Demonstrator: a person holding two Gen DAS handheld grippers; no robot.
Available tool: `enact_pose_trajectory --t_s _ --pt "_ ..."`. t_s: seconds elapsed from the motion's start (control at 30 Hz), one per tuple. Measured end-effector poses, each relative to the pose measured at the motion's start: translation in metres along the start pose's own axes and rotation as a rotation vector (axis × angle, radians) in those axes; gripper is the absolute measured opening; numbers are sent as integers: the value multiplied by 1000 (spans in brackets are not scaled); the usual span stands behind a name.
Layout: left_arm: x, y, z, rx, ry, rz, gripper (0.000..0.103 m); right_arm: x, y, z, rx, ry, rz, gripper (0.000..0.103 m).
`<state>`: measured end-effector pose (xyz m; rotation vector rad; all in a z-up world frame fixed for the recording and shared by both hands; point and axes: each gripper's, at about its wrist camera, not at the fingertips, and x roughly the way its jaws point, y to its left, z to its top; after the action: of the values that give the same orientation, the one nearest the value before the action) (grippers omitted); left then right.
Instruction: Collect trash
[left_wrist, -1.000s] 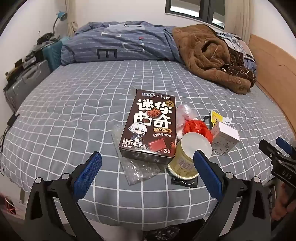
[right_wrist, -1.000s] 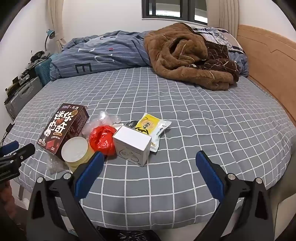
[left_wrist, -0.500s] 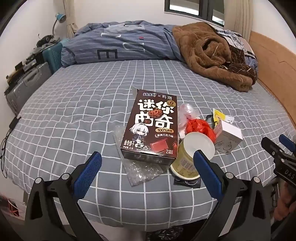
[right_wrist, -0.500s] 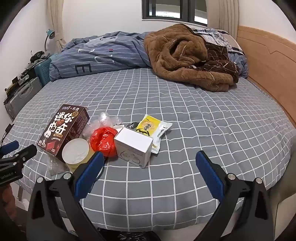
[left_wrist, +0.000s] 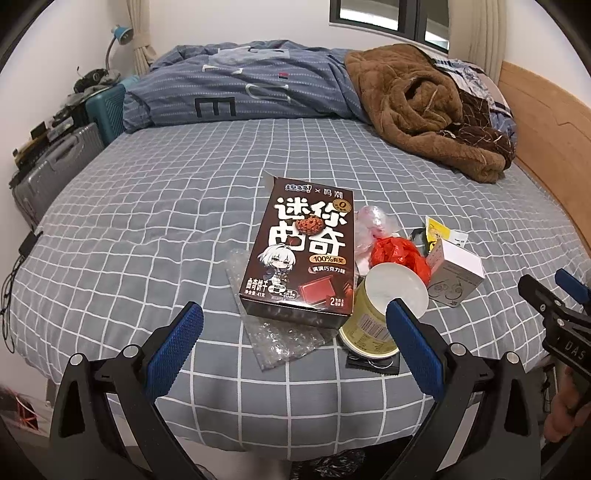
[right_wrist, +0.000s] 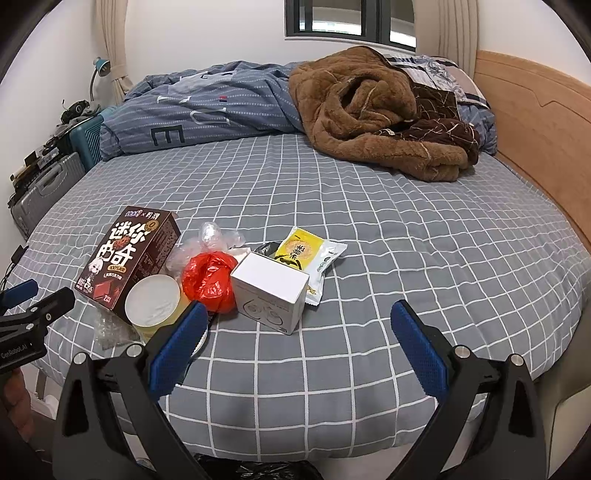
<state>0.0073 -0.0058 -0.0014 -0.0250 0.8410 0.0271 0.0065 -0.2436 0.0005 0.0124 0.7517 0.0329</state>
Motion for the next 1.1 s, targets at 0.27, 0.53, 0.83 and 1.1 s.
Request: enact_pose_trajectory --t_s 0.27,0.53,0.83,1.1 --pt "0 1 0 -3 -6 5 97 1 1 -1 12 5 16 96" --pt "2 -1 0 -9 10 -15 97 2 1 0 9 6 17 96" --pt "3 -4 -1 -10 8 -13 97 2 -1 3 15 7 18 96" --pt "3 -4 0 -10 9 -11 97 3 -1 3 13 8 17 96"
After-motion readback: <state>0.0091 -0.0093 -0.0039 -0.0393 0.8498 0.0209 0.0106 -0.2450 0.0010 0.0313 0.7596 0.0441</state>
